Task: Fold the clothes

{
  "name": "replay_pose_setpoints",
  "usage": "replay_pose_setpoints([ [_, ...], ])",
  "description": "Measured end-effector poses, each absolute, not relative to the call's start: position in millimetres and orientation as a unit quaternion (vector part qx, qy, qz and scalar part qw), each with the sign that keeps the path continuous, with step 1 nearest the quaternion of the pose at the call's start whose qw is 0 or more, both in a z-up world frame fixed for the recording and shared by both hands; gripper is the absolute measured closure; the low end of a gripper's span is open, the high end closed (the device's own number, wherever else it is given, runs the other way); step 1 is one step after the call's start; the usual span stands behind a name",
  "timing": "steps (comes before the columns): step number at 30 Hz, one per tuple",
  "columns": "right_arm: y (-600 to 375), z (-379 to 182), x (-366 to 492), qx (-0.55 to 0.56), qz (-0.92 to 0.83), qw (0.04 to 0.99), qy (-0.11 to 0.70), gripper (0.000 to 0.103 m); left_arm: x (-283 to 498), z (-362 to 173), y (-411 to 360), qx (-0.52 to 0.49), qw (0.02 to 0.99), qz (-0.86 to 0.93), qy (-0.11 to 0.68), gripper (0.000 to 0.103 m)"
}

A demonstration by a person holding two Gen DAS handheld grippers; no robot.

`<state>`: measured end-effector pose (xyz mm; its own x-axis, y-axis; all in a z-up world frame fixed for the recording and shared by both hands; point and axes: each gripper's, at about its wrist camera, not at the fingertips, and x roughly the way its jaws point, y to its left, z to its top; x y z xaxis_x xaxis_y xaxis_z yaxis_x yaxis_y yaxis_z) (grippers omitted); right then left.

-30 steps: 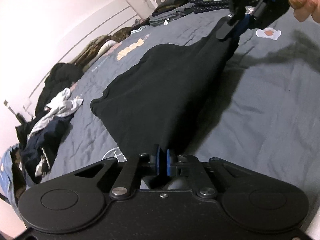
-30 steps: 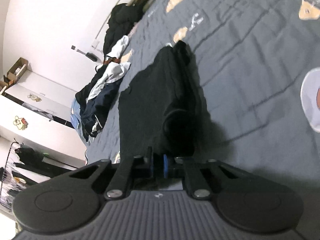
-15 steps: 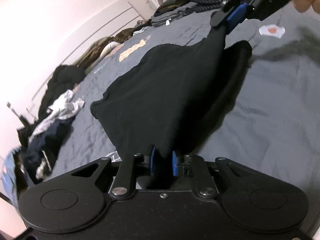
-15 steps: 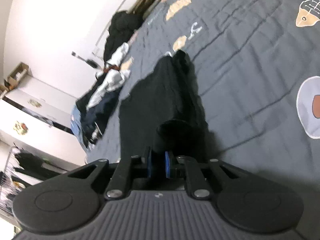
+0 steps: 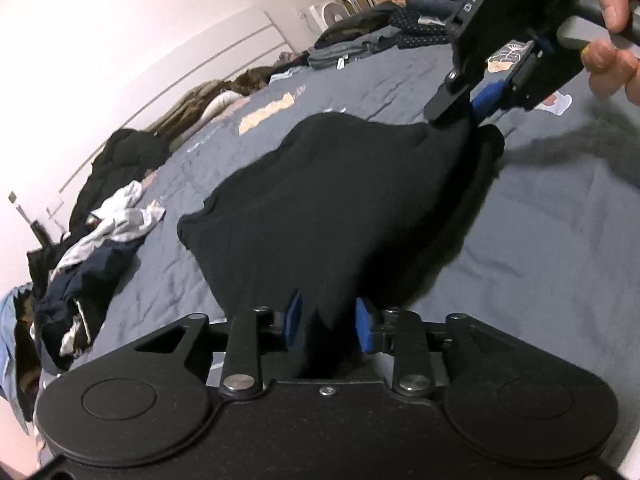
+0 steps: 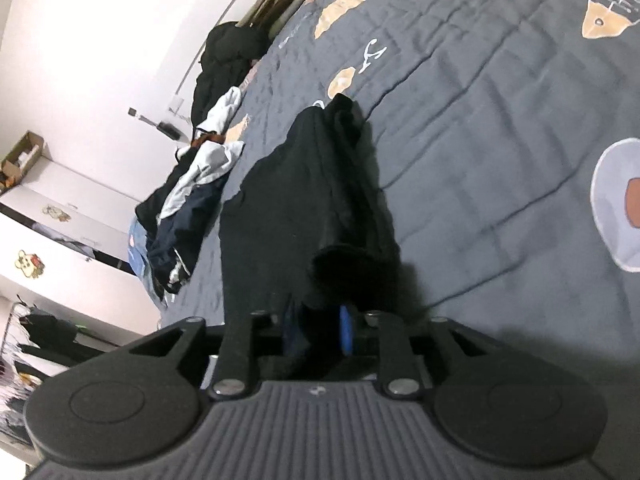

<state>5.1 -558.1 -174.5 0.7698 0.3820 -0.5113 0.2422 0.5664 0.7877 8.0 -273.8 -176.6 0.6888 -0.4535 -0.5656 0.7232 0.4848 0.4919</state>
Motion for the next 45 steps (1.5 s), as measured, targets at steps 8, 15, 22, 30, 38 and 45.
replay_pose_setpoints([
  [8, -558, -173, 0, 0.482, 0.04, 0.822, 0.302, 0.093, 6, -193, -290, 0.43, 0.818, -0.343, 0.168, 0.088],
  [15, -562, -176, -4, 0.501, 0.02, 0.818, 0.282, 0.095, 17, -206, -263, 0.497, 0.791, -0.292, 0.207, 0.094],
  [22, -558, -182, -3, 0.458, 0.006, 0.823, 0.335, 0.095, 19, -203, -256, 0.488, 0.792, -0.291, 0.224, 0.091],
  [30, -558, -167, -3, 0.395, 0.015, 0.826, 0.402, 0.084, 14, -162, -229, 0.33, 0.818, -0.363, 0.301, 0.044],
  [38, -575, -134, -2, 0.352, 0.013, 0.862, 0.364, 0.058, 43, -122, -214, 0.05, 0.862, -0.385, 0.326, 0.061],
  [45, -592, -107, 24, 0.288, 0.016, 0.905, 0.312, 0.044, 68, -125, -219, -0.12, 0.879, -0.333, 0.319, 0.06],
])
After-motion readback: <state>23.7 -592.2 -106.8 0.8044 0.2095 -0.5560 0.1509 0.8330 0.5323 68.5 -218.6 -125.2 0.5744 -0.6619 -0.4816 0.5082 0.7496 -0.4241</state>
